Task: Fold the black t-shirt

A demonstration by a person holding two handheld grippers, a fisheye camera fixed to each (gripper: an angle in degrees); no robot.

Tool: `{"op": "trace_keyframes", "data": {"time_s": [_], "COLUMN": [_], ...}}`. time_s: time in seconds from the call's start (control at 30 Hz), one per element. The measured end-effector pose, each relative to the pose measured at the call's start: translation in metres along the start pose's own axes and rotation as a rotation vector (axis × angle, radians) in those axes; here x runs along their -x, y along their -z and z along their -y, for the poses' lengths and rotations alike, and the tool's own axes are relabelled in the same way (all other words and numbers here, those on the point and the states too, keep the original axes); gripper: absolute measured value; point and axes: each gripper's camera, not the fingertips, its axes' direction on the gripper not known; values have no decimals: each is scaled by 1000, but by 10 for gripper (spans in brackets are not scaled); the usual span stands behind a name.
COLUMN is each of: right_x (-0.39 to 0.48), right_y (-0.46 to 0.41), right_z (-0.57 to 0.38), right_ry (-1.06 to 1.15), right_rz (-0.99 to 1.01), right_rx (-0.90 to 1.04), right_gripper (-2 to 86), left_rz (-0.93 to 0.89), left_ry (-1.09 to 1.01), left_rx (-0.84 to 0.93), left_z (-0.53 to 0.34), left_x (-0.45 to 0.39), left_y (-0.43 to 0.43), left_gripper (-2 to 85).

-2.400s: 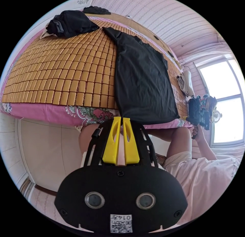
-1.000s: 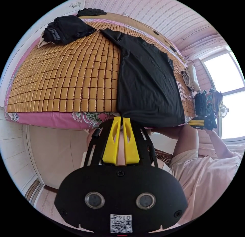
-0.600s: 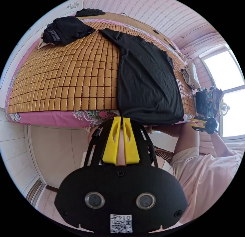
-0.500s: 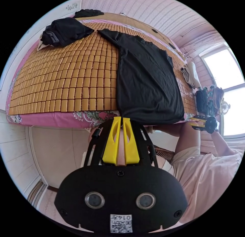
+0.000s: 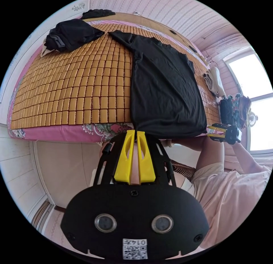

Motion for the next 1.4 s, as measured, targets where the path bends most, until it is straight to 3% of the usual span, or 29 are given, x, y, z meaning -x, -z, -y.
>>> {"op": "trace_keyframes", "data": {"time_s": [0.43, 0.53, 0.7, 0.83, 0.9, 0.97, 1.07, 1.2, 1.4], "right_x": [-82, -129, -208, -223, -235, -236, -238, -234, -239], "right_y": [52, 81, 104, 106, 96, 83, 93, 151, 166], "right_z": [-69, -112, -224, -244, -264, -267, -252, -218, -195], "right_ry": [-226, -441, -976, -1099, -1247, -1315, -1252, -1013, -824], "right_rz": [43, 208, 675, 758, 1032, 1132, 984, 482, 418], "right_rx": [-30, -124, -424, -380, -483, -410, -222, -59, -69], "right_gripper": [15, 6, 2, 4, 5, 4, 4, 2, 42], "left_rz": [4, -9, -29, -55, -68, -70, -80, -73, -86], "left_ry": [4, 7, 23, 31, 35, 34, 37, 40, 44], "left_rx": [15, -3, -26, -28, -28, -37, -46, -44, -40], "left_z": [-7, -9, -16, -23, -26, -29, -35, -42, -46], "left_x": [4, 5, 8, 11, 12, 13, 15, 20, 26], "left_y": [5, 10, 18, 21, 24, 28, 33, 37, 36], "left_gripper": [-10, -10, -10, -10, -10, -10, -10, -10, -10]}}
